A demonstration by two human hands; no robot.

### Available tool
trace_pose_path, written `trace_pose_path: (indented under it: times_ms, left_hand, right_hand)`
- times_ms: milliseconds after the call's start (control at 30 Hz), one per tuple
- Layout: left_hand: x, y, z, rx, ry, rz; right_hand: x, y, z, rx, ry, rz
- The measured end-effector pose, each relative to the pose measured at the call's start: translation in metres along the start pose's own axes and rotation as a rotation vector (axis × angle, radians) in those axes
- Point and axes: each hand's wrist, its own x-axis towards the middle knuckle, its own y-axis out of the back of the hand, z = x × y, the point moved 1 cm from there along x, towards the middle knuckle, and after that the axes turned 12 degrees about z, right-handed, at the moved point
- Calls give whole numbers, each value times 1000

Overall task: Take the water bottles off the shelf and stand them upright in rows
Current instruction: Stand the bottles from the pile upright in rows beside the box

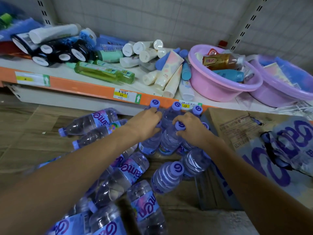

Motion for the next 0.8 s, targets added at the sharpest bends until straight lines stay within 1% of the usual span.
trace_pose_path:
  times_ms: [67,167,200,267,300,333,367,400,433,467,500,533,600,700,800]
  left_hand:
    - [-1,-2,2,5,-1,0]
    - [-2,7,6,10,18,2]
    - [-4,14,7,0,-1,51]
    - [-9,32,16,-94,-98,176]
    - [-12,40,23,-163,-162,156]
    - [-17,44,31,-235,-226,59]
    - [-21,42,42,-283,-267,-100]
    - [-28,36,55,-274,-291,-273]
    - [-35,27,68,-208,-335,-400]
    - [-41,18,79,-105,-400,-462]
    - [-44,11,87,-8,-460,-453]
    - [-45,5,91,50,-489,-402]
    - [-44,3,87,53,-437,-325]
    - [-37,10,72,-38,-308,-232]
    - [-26,17,72,-67,-257,-104]
  right_hand:
    - [-2,0,0,29,8,22]
    - [-7,8,3,3,31,-8]
    - [-11,15,4,-1,25,10]
    - [-25,34,11,-31,2,93]
    - [-36,43,16,-69,-18,111]
    - [-49,49,20,-132,-31,87]
    - [-62,51,23,-217,-35,31]
    - [-73,49,26,-302,-41,-44]
    - [-82,45,27,-344,-49,-94]
    - [-87,41,28,-337,-64,-98]
    - [-89,38,29,-305,-80,-65]
    - [-89,38,30,-263,-102,-31]
    - [-92,39,28,-199,-124,2]
    - [-95,43,25,-116,-131,86]
    - [-91,52,20,-107,-155,138]
